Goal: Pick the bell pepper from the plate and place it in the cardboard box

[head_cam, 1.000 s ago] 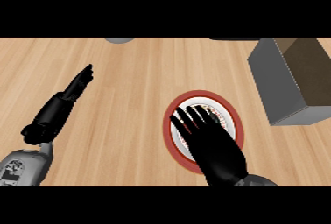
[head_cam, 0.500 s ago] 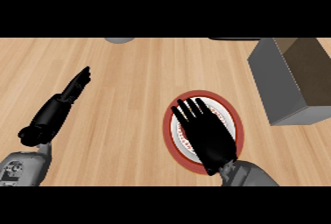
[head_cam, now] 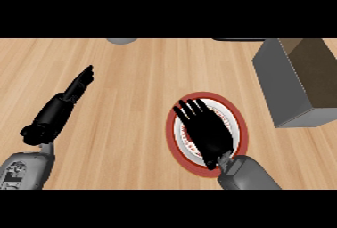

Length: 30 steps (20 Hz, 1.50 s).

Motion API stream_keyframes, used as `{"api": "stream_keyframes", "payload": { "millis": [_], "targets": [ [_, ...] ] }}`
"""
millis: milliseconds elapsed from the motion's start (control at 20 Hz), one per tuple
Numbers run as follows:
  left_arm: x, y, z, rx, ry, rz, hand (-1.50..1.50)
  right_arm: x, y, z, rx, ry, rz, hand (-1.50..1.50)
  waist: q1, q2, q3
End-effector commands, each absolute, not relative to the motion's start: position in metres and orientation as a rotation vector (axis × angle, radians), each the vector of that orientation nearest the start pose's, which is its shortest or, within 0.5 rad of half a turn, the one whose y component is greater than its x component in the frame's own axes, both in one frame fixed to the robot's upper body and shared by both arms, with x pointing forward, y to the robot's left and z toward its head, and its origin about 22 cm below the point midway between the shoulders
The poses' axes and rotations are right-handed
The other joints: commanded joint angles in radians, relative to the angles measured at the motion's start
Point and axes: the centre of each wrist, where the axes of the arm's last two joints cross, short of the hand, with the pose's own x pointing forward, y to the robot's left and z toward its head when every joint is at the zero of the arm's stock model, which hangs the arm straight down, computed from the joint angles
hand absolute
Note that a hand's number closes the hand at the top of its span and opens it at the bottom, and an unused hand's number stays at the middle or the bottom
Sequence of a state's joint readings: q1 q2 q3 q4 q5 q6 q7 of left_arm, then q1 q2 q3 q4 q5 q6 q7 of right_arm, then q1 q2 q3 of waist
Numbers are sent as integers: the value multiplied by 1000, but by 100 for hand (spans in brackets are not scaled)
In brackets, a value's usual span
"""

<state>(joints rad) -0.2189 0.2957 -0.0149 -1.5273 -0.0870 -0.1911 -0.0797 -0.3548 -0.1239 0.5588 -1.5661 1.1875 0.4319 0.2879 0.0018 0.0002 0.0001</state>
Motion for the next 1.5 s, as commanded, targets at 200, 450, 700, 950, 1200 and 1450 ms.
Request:
{"api": "stream_keyframes", "payload": {
  "millis": [200,450,700,950,1200,1450],
  "targets": [
    [297,256,56,95,-1740,-536,0,266,-104,45,-877,-1259,1656,-150,-4,0,0],
    [301,255,66,102,-1755,-517,0,283,-113,29,-838,-1248,1669,-150,-3,0,0],
    [298,274,64,94,-1747,-524,0,308,-123,28,-802,-1261,1706,150,2,1,0],
    [284,270,78,107,-1756,-535,0,299,-97,13,-849,-1440,1756,150,7,0,0],
    [277,275,50,101,-1752,-520,0,297,-97,1,-887,-1548,1747,150,4,0,0],
    [297,252,70,81,-1784,-541,0,365,-121,50,-954,-1253,1268,150,32,20,1]
  ]
}}
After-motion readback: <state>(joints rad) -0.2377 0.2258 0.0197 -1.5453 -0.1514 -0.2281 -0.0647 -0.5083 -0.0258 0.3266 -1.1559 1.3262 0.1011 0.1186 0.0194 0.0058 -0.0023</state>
